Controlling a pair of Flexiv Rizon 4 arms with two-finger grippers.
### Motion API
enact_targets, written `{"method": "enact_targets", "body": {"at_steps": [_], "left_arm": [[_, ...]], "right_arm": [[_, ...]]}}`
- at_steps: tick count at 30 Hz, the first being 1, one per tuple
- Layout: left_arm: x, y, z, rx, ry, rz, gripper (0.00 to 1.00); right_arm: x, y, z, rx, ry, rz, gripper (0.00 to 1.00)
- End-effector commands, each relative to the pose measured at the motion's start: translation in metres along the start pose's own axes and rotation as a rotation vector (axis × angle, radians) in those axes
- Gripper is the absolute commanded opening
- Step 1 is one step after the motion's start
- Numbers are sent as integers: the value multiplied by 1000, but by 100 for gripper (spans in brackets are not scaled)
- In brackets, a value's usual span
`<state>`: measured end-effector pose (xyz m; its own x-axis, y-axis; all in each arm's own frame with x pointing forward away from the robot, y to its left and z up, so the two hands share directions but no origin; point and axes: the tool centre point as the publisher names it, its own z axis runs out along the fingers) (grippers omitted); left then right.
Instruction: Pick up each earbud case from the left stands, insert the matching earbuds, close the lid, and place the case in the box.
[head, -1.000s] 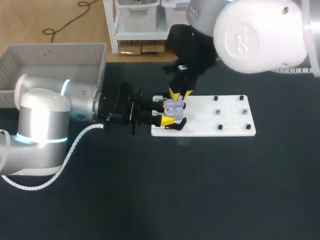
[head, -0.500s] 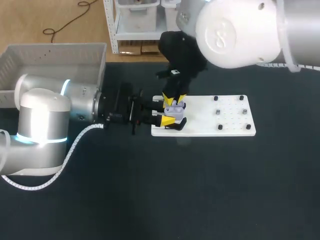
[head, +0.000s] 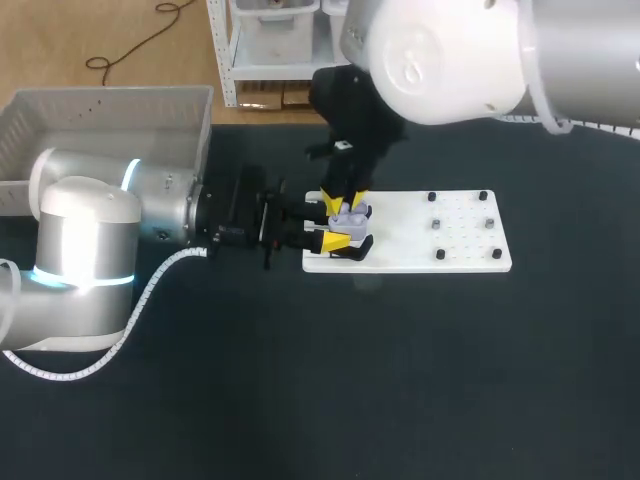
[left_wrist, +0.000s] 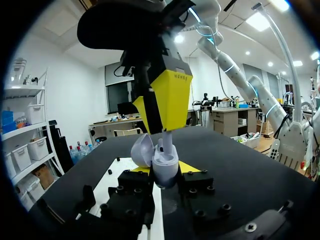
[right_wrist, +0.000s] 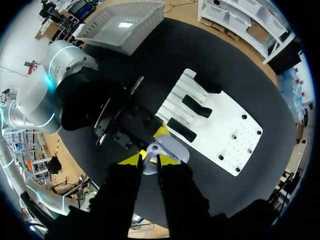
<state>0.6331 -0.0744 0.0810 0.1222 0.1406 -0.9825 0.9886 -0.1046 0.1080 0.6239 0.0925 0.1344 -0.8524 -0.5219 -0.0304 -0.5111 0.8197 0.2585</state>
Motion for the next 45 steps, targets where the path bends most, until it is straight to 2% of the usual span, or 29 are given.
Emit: {"method": "enact_targets", "body": {"at_steps": [1, 44, 45], "left_arm": [[1, -1, 0, -4, -2, 3, 0], [1, -1, 0, -4, -2, 3, 0], [1, -1, 0, -4, -2, 3, 0]], "right_arm": [[-2, -2, 2, 1, 6, 8, 0], [-9, -5, 11, 45, 2, 36, 0], [-9, -5, 11, 42, 6, 34, 18]]}}
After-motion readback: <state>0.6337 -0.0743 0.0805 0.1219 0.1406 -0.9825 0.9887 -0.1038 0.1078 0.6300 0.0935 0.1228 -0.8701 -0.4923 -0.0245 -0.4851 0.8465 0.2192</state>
